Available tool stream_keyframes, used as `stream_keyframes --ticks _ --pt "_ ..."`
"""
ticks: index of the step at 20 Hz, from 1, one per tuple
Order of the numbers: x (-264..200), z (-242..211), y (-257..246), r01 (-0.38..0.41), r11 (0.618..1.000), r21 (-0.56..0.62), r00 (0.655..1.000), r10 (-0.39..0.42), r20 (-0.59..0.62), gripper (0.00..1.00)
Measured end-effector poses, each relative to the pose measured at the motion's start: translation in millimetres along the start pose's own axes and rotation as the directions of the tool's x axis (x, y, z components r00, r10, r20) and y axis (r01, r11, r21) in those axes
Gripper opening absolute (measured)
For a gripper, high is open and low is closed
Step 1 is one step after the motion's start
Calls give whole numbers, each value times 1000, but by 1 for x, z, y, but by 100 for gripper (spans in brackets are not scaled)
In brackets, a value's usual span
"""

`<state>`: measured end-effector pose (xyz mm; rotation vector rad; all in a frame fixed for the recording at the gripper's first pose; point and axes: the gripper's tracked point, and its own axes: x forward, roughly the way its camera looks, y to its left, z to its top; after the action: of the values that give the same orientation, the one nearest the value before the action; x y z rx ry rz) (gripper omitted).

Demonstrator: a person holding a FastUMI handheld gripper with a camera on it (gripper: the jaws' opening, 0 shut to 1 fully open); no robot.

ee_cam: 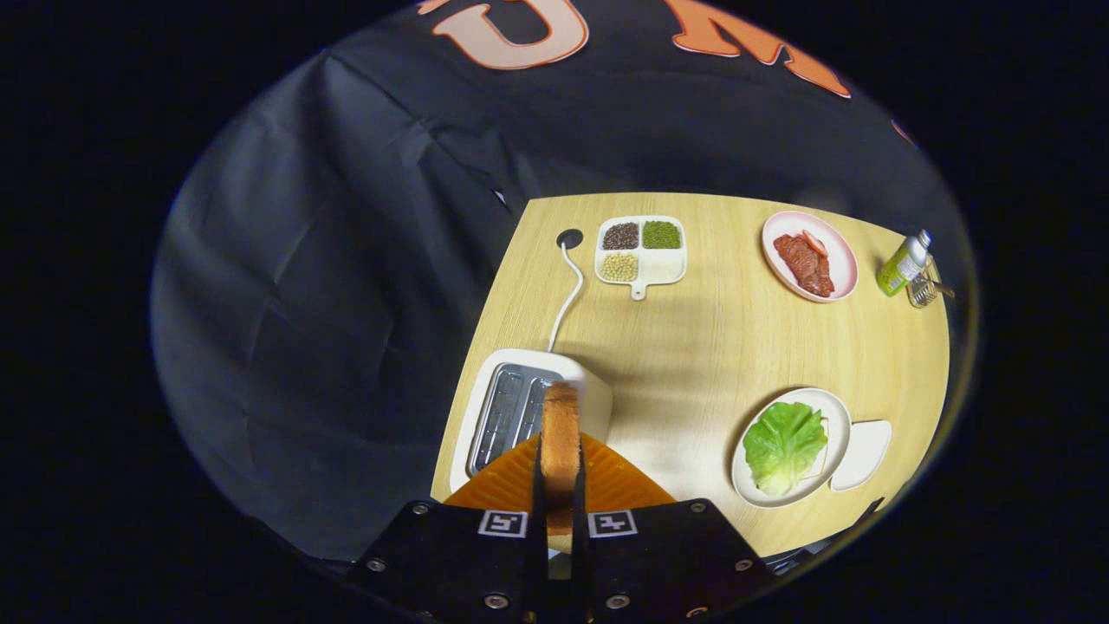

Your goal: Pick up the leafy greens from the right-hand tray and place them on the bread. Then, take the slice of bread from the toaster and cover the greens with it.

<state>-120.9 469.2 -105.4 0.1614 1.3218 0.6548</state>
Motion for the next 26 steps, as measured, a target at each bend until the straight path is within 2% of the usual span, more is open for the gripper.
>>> stream_keyframes --ticks 3,9,13,16,26 --pt "-20 -2 -32 -39 998 50 999 37 34 11" --pt "-39 -32 -133 10 990 138 999 -14 28 11" --pt "-38 -51 -190 58 992 116 998 -59 7 11" --pt "-34 -64 -214 63 991 116 998 -61 -14 11" --pt "7 -96 -260 -16 989 144 999 24 -49 11"
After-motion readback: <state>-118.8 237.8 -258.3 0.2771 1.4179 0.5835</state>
